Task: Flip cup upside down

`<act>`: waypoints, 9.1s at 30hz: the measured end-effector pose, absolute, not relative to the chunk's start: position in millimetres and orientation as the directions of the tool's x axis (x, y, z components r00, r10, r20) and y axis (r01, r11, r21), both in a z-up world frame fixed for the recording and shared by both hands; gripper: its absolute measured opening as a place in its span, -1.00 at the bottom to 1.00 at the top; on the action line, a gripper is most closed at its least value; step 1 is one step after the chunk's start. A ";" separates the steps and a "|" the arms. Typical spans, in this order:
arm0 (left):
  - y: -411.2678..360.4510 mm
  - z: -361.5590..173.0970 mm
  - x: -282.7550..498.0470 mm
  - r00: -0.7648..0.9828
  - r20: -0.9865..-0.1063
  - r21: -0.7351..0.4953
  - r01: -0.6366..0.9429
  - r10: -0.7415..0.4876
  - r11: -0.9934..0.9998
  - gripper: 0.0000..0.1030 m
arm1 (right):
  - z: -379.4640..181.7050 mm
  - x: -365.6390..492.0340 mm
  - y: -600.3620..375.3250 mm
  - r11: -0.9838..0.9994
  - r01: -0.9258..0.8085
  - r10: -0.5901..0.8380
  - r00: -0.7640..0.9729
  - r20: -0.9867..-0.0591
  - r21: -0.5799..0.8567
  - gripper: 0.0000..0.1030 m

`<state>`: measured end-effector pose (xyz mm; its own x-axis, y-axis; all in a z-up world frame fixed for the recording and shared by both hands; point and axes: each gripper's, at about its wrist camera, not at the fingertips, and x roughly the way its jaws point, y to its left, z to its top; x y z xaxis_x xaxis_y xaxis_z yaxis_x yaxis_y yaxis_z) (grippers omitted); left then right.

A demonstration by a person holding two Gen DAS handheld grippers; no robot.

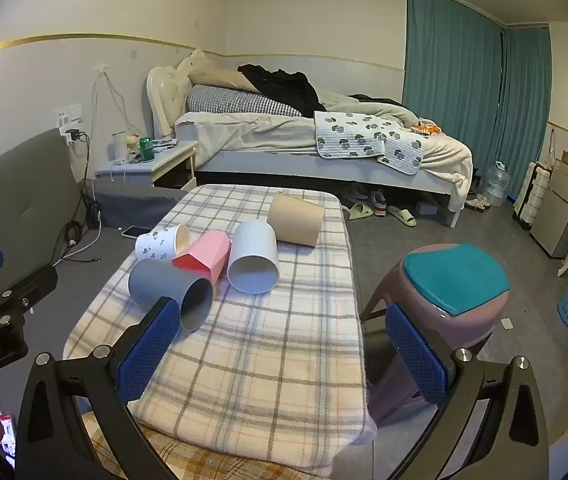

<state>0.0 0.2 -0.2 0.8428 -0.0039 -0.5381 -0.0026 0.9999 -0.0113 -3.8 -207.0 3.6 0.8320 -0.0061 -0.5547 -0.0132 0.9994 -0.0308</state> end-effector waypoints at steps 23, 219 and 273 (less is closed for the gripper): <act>3.2 -1.2 1.6 0.839 -0.544 -0.016 -0.005 -0.004 1.000 1.00 | -0.8 -2.4 -207.2 0.999 -0.014 -0.006 0.822 -0.569 -0.032 1.00; -143.9 -92.6 118.0 0.374 -0.919 -0.039 0.235 -0.127 0.971 0.97 | -60.3 49.6 -324.9 0.990 0.120 -0.009 0.591 -0.807 0.077 0.66; -150.9 -66.5 104.4 0.582 -0.791 -0.032 0.268 -0.189 0.963 0.51 | -49.3 36.8 -340.4 0.977 0.183 -0.026 0.619 -0.785 0.113 0.66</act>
<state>104.4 -150.9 -66.5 0.5824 -0.1888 -0.7907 0.2683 0.9628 -0.0323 36.8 -340.4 -49.3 0.6185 -0.0256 -0.7853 0.1833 0.9766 0.1125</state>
